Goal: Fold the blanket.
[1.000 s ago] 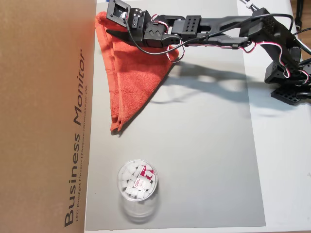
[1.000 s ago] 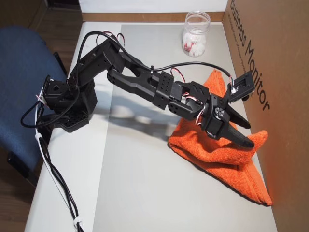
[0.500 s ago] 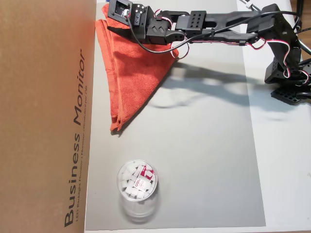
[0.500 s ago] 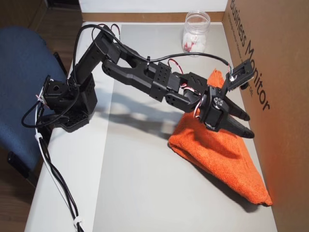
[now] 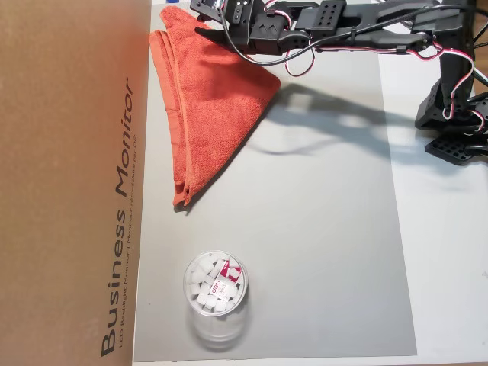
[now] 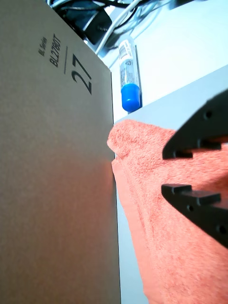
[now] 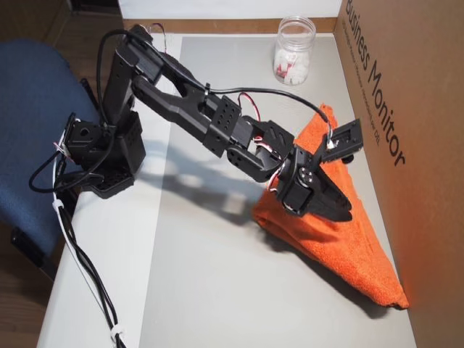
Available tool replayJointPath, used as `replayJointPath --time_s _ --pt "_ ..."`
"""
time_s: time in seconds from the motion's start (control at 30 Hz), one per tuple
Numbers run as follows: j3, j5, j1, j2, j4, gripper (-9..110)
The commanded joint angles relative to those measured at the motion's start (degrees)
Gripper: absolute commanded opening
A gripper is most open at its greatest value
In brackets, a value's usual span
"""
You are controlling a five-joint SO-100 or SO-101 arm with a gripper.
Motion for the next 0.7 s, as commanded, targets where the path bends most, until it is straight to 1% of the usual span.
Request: replayJointPath --time_s 0.0,0.37,0.5,0.67 --pt "2.81 0.26 0.35 8.26 0.09 0" --pt "16.88 0.79 -0.53 22.06 0.79 0" --pt "18.98 1.76 -0.79 27.60 9.76 0" --pt "19.07 9.14 -2.20 34.19 22.41 0"
